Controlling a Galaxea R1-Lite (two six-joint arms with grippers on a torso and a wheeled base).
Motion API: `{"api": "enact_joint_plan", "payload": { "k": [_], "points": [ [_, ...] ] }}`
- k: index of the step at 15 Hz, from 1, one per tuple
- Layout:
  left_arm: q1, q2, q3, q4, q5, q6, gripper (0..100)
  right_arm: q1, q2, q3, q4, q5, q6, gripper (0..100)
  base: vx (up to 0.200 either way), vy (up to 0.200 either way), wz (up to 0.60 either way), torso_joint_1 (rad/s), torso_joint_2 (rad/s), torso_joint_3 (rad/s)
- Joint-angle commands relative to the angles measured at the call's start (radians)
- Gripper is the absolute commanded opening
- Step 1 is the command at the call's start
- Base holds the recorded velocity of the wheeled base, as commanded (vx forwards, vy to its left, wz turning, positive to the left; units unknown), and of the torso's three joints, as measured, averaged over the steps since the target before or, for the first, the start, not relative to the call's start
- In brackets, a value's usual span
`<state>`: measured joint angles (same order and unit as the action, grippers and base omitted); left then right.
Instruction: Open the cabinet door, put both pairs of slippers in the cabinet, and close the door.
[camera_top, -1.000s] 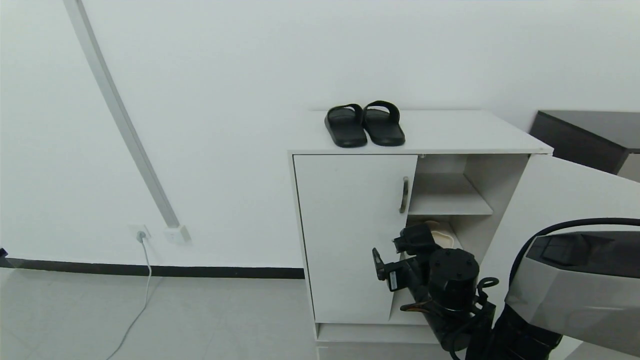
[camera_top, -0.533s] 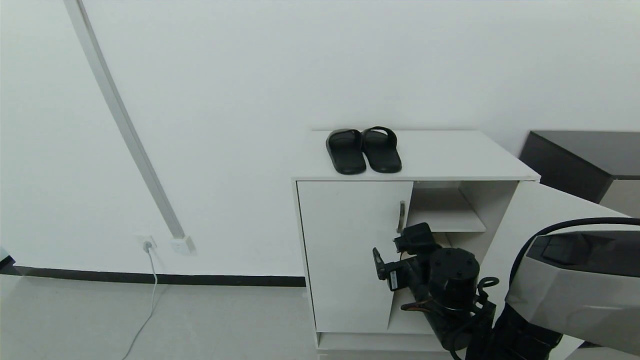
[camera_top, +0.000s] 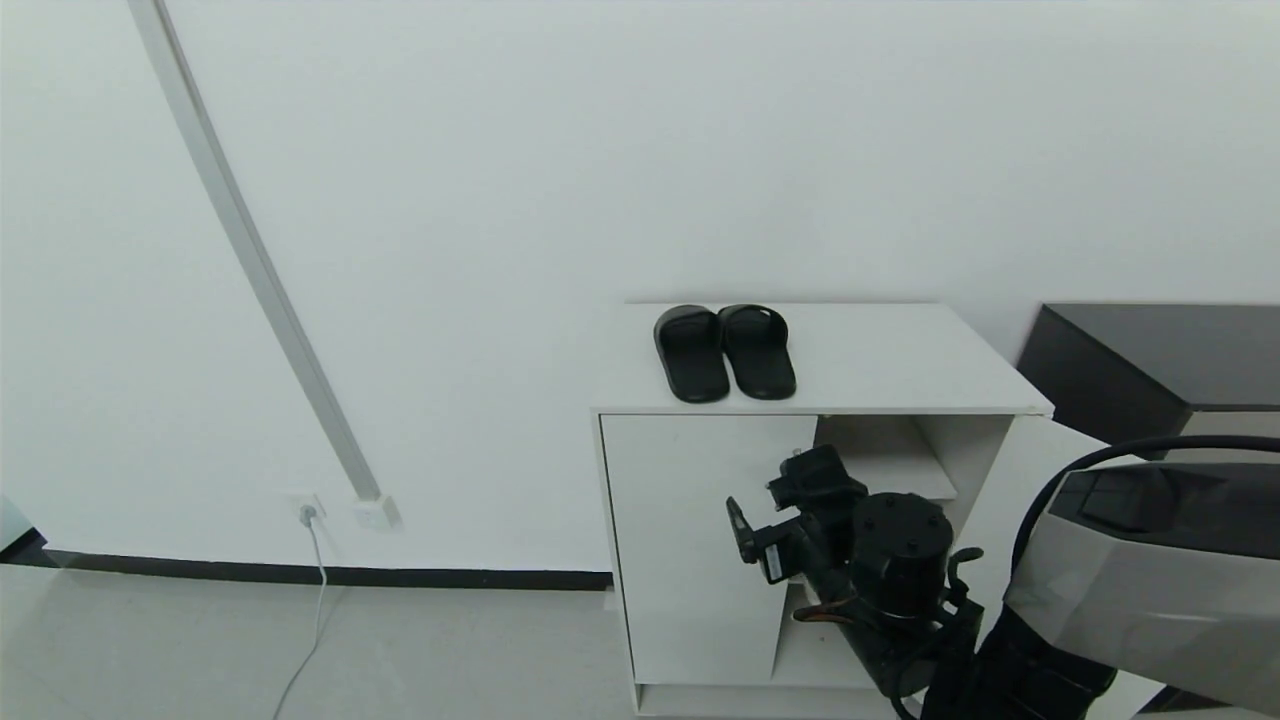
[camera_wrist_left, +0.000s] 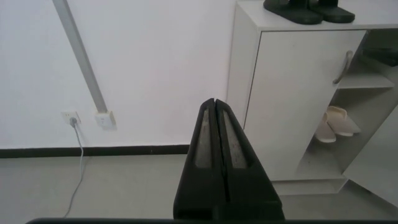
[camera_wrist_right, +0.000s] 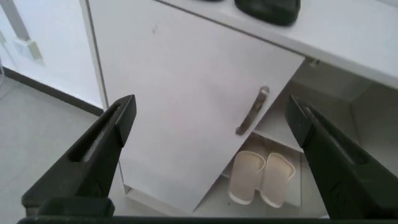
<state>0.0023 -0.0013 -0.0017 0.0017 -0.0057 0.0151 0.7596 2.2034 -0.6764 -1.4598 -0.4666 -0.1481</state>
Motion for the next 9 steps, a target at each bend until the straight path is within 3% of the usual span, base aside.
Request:
{"api": "enact_joint_plan", "payload": {
  "k": [1,3,4,6,9],
  "points": [
    [0.002,0.001,0.0,0.0,0.0,0.0,0,0.003,-0.065,-0.126,0.223,0.0,0.082,100,0.0,0.0,0.0,0.256,-0.58,-0.33],
    [0.001,0.001,0.0,0.0,0.0,0.0,0,0.012,-0.152,-0.224,0.481,0.002,0.185,100,0.0,0.0,0.0,0.1,-0.23,-0.117],
    [0.001,0.001,0.0,0.0,0.0,0.0,0,0.012,-0.168,-0.256,0.544,0.0,0.206,100,0.0,0.0,0.0,0.0,0.0,0.0],
    [0.001,0.001,0.0,0.0,0.0,0.0,0,0.017,-0.191,-0.423,0.776,-0.04,0.295,100,0.0,0.0,0.0,0.0,0.0,0.0],
    [0.001,0.001,0.0,0.0,-0.002,0.002,0,0.018,-0.171,-0.473,0.835,-0.087,0.332,100,0.0,0.0,0.0,0.0,0.0,0.0]
  ]
}}
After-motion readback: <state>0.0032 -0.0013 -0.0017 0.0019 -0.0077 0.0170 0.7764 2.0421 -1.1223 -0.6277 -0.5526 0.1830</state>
